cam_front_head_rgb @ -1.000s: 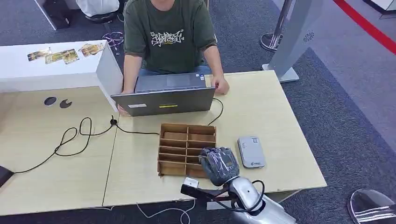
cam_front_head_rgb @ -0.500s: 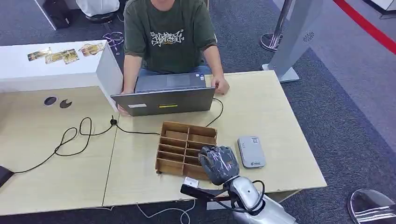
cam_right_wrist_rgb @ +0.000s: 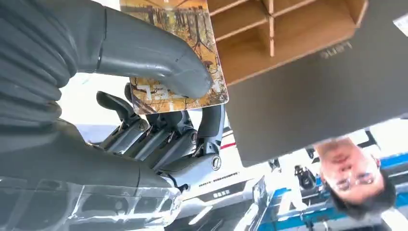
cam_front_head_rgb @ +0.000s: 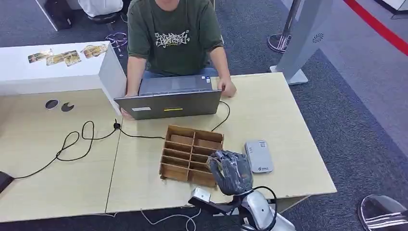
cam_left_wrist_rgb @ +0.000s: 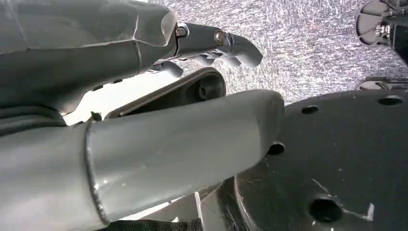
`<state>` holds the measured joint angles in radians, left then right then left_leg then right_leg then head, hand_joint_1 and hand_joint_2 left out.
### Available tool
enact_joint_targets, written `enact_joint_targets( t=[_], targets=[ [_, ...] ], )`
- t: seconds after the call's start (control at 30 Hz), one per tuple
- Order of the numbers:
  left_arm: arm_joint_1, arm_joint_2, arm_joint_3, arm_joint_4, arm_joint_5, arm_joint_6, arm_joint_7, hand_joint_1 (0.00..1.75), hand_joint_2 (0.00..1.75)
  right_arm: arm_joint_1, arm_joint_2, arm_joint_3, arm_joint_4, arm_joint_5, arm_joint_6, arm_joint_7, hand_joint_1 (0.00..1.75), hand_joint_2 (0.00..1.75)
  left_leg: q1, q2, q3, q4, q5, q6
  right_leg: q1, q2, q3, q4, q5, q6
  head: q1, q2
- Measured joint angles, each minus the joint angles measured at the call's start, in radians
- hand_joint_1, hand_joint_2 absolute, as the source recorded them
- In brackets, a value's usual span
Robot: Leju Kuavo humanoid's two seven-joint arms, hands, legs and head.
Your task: Pass the card to the sensor for recognition and then transmit it.
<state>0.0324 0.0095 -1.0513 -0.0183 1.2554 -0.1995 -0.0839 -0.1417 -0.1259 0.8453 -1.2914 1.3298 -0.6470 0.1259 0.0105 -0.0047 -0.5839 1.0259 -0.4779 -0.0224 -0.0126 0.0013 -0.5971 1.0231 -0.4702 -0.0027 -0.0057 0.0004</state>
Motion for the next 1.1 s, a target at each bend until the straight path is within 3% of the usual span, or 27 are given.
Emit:
enact_joint_targets(
  t=[0.2,0.4,1.1],
  targets=[
    [0.000,-0.006,0.000,0.000,0.002,0.006,0.000,0.00,0.00,0.093,0.043,-0.110,-0.121,0.019,-0.003,-0.077,1.75,1.75,0.000,0.000,0.000,0.000,0.000,0.000,0.000,0.000,0.000,0.000,0.000,0.000,0.000,0.000],
    [0.000,-0.010,0.000,0.000,0.007,0.009,0.000,0.00,0.00,0.151,0.076,-0.204,-0.188,0.016,-0.003,-0.096,1.75,1.75,0.000,0.000,0.000,0.000,0.000,0.000,0.000,0.000,0.000,0.000,0.000,0.000,0.000,0.000],
    [-0.001,-0.025,0.000,0.000,0.034,0.023,0.000,0.00,0.00,0.283,0.130,-0.457,-0.328,0.000,-0.003,-0.056,1.75,1.75,0.000,0.000,0.000,0.000,0.000,0.000,0.000,0.000,0.000,0.000,0.000,0.000,0.000,0.000]
  ],
)
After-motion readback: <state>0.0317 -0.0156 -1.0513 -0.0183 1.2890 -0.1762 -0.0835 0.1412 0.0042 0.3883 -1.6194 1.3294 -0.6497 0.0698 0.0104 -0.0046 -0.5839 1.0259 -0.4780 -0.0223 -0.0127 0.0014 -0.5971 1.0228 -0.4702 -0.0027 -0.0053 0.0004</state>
